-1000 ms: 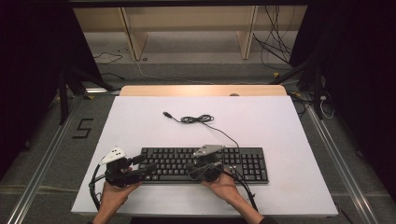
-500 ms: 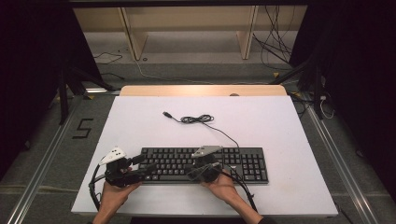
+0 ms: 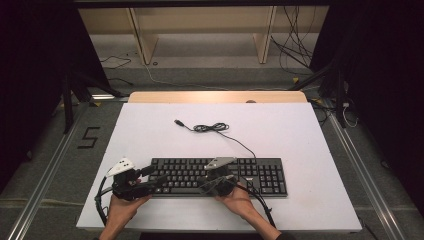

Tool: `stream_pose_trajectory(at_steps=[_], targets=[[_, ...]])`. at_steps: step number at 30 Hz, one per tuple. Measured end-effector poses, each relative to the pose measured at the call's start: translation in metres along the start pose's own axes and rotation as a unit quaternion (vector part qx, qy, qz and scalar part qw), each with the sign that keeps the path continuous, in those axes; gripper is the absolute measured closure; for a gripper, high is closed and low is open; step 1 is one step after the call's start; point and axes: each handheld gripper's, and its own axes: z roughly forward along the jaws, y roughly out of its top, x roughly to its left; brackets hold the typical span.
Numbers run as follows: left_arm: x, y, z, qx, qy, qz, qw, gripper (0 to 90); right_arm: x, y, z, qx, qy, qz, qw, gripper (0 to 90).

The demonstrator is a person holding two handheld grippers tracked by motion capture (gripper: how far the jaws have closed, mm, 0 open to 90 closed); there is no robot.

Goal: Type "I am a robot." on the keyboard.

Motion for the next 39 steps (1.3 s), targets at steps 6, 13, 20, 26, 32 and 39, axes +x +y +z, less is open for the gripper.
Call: stream_pose_trajectory(at_steps=[6, 13, 20, 26, 32, 39], targets=[[0.001, 0.0, -0.001, 0.0, 0.001, 0.001, 1.0, 29.5, 0.003, -0.002, 0.001, -0.003, -0.01, -0.011, 0.9999, 90.0], [0.002, 0.0, -0.001, -0.003, 0.004, 0.0, 1.0, 29.6, 0.001, -0.001, -0.001, -0.01, -0.001, 0.002, 0.9999, 88.5], [0.003, 0.0, -0.002, -0.009, 0.005, -0.002, 0.9999, 29.2, -0.001, 0.003, -0.017, -0.054, 0.022, 0.018, 0.9982, 63.9], [0.003, 0.0, -0.002, -0.01, 0.004, -0.002, 0.9999, 29.0, 0.001, 0.002, -0.025, -0.065, 0.033, 0.015, 0.9972, 45.4], [0.004, 0.0, -0.001, -0.01, 0.004, -0.003, 0.9999, 28.9, 0.004, 0.002, -0.03, -0.076, 0.046, 0.017, 0.9959, 34.8], [0.005, 0.0, -0.001, -0.01, 0.004, -0.005, 0.9999, 28.9, 0.008, 0.002, -0.036, -0.088, 0.057, 0.013, 0.9944, 32.6]])
